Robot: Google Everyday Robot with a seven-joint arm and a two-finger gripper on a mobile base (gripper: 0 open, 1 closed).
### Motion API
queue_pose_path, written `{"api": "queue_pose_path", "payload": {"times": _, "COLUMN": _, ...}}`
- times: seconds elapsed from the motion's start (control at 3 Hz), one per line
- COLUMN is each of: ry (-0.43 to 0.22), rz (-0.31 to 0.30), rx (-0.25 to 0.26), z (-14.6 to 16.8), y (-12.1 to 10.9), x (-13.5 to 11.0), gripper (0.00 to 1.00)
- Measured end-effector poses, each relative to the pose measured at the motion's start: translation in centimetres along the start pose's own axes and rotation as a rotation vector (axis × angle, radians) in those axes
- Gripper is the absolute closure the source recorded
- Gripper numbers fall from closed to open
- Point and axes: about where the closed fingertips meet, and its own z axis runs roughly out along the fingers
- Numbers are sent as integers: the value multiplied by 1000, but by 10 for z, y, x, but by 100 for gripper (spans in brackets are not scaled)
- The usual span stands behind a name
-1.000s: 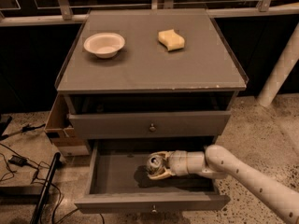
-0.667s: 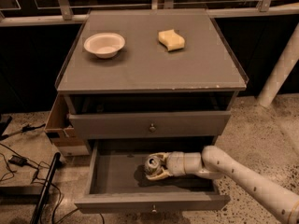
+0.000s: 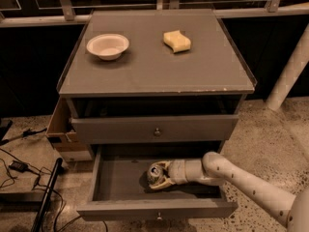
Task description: Place 7up can into middle drawer
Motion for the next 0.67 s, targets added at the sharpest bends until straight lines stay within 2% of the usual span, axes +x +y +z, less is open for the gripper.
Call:
{"api": "queue_pose_path", "payload": {"times": 0.33, "ry": -6, "rz": 8, "rx": -2, "z": 3, "y": 3, "x": 7, "gripper": 98}}
{"api": "queue_pose_path", "payload": {"times": 0.67, "ry": -6, "rz": 8, "rx": -2, "z": 3, "y": 3, "x": 7, "gripper": 76}}
